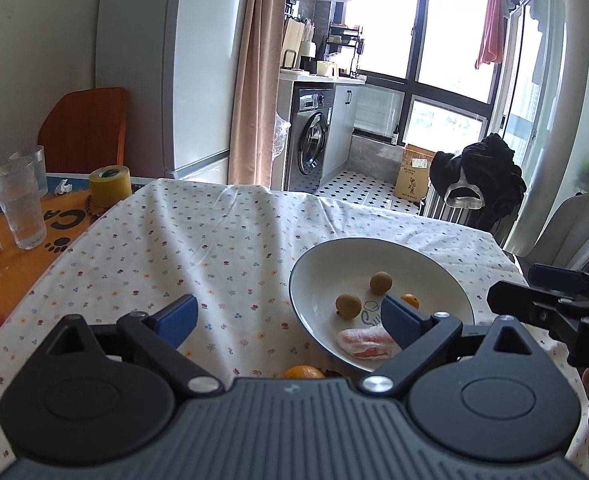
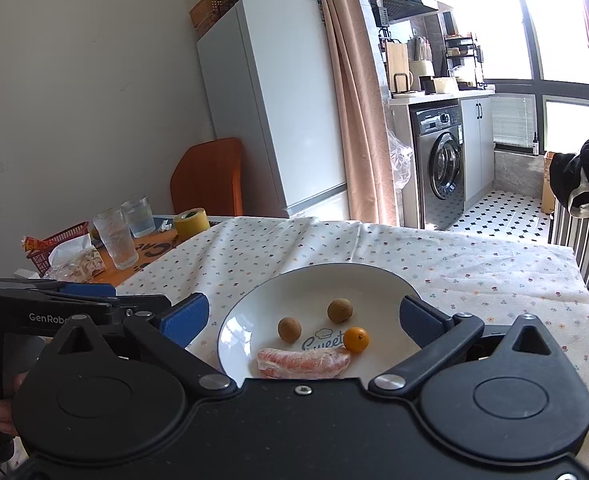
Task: Organize fruits
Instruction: 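Withdraw both tools from the bowl back toward the fruit pile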
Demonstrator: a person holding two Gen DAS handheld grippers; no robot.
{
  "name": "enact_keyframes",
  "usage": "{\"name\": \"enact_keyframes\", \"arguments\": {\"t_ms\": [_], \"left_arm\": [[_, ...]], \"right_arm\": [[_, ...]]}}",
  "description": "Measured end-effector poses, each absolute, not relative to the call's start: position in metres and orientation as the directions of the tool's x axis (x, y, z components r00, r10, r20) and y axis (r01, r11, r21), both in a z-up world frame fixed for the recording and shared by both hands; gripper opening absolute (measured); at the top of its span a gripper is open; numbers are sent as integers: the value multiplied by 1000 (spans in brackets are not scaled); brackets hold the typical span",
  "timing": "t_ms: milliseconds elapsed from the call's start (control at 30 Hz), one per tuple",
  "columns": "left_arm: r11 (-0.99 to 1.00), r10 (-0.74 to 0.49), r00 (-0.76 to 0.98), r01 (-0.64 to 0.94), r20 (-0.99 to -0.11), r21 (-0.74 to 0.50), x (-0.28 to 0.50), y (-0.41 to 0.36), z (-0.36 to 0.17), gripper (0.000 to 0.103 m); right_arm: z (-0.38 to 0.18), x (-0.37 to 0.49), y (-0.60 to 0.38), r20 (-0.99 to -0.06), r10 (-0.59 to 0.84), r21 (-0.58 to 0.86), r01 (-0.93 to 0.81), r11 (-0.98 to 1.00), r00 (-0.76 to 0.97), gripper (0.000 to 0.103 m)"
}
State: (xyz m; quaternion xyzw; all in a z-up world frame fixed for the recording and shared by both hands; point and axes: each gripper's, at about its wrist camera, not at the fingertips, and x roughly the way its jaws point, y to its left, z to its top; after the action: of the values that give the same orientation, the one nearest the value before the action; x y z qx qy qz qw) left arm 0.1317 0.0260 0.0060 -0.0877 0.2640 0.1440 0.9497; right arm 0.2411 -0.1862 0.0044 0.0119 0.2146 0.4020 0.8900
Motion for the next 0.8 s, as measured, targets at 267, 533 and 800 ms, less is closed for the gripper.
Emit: {"name": "enact_keyframes", "arguments": {"t_ms": [267, 533, 800], "left_arm": [[949, 231, 825, -309, -515, -68, 117, 20, 8, 99], [955, 226, 828, -291, -513, -49, 103, 16, 6, 99], [965, 195, 829, -257, -523, -47, 90, 10, 0, 99]], "right_arm": [[4, 218, -194, -356, 722, 182, -714, 676, 593, 103], [0, 200, -203, -346, 723, 191, -710, 678, 598, 103], [-5, 181, -208, -351, 717, 192, -703, 684, 602, 103]]}}
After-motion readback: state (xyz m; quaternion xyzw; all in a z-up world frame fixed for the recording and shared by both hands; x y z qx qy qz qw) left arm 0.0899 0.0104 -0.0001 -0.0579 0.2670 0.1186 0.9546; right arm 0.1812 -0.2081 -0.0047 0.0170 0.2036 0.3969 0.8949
